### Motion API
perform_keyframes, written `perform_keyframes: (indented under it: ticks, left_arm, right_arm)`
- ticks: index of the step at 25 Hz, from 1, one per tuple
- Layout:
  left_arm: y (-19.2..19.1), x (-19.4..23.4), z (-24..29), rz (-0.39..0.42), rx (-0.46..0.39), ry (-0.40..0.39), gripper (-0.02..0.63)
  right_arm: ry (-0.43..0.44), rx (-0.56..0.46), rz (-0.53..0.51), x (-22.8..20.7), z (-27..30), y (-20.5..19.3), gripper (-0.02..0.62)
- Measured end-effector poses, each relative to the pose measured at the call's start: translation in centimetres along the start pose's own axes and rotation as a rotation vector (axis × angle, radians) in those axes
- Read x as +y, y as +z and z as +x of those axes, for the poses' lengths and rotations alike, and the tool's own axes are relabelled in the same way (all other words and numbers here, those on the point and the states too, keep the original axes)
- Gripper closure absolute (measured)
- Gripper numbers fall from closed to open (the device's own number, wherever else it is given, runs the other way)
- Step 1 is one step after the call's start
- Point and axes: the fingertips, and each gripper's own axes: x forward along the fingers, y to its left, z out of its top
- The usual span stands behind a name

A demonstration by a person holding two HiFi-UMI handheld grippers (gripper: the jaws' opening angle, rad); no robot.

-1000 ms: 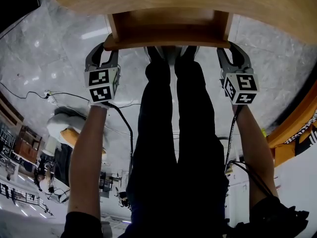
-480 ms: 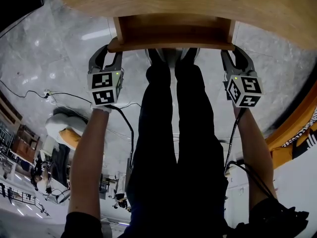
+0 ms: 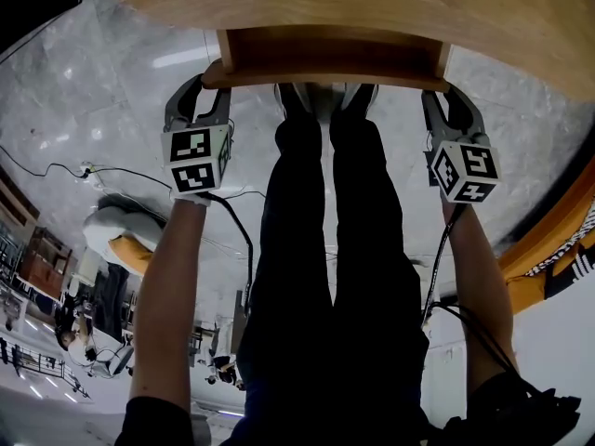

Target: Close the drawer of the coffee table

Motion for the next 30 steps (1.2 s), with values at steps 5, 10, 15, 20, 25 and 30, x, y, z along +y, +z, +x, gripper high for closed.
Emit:
perform_keyframes:
  ticks: [5,10,15,20,25,30]
  left_arm:
    - [2.0,0.8,0.7,0.01,-0.019,0.01,0.433]
    - [3.9,1.6,1.2,0.01,-0.044,0.016,0.433]
    - [5.3,2.4,1.7,-0.005,-0.057,0.023,0.433]
    - [6.6,2.7,2.0,-0.01,-0.076,0.02,0.433]
    - [7.8,3.1,2.2,-0.008,-0.099,0.022,0.433]
    - [8.5,3.6,2.5,-0.007,-0.1,0.017,0.431]
  right_arm:
    - [-0.005,-0.017,0.005,-0.6,0.8,1.8,0.464]
    - [-0.018,-0.053,0.02,-1.2,1.6,3.7,0.464]
    - [-0.037,-0.081,0.043,-1.5,2.3,5.1,0.465]
    - [-0.046,-0.099,0.054,-1.8,2.6,6.1,0.465]
    - [-0.063,-0.129,0.073,-2.2,2.9,7.0,0.465]
    - [-0.07,-0.136,0.15,-2.1,3.8,6.7,0.454]
